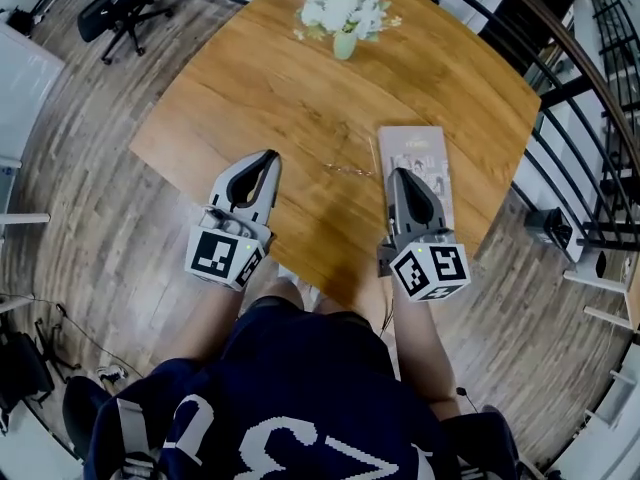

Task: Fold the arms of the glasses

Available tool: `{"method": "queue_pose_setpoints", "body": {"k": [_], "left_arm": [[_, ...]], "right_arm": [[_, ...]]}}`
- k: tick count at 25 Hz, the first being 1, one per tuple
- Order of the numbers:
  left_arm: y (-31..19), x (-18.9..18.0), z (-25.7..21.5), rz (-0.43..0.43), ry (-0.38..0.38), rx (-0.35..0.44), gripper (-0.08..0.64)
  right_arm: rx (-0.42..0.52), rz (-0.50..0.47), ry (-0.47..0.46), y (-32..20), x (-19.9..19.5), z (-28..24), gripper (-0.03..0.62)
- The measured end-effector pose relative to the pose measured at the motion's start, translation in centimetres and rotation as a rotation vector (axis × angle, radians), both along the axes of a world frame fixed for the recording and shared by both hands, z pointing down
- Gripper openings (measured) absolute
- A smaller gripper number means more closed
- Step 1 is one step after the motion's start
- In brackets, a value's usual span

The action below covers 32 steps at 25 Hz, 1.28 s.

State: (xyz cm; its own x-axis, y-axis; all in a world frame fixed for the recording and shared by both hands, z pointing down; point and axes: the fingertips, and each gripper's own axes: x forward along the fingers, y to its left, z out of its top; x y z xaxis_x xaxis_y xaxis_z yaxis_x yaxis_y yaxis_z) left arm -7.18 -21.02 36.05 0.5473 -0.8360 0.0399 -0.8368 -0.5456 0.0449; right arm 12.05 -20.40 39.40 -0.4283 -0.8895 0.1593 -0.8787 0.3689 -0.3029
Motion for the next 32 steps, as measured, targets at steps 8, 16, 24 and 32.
{"method": "queue_pose_setpoints", "body": {"k": [8, 16, 24, 32], "left_arm": [[-1.8, -0.2, 3.5, 0.051, 0.005, -0.073, 0.028], [-2.5, -1.1, 5.7, 0.069, -0.020, -0.133, 0.028], [-2.5, -1.4, 6.7, 0.076, -0.030, -0.154, 0.028], [-2.2, -1.8, 7.1, 0.069, -0.037, -0.163, 0.028]], "right_arm": [[-0.338, 0.102, -0.375, -1.7, -2.5, 14.1, 0.029], [-0.510, 0.291, -0.868, -2.8, -3.4, 20.5, 0.108], [-0.540, 0.388, -1.071, -4.1, -3.1, 22.4, 0.099], [-0.495, 0.383, -1.116, -5.1, -2.6, 22.4, 0.032]]}}
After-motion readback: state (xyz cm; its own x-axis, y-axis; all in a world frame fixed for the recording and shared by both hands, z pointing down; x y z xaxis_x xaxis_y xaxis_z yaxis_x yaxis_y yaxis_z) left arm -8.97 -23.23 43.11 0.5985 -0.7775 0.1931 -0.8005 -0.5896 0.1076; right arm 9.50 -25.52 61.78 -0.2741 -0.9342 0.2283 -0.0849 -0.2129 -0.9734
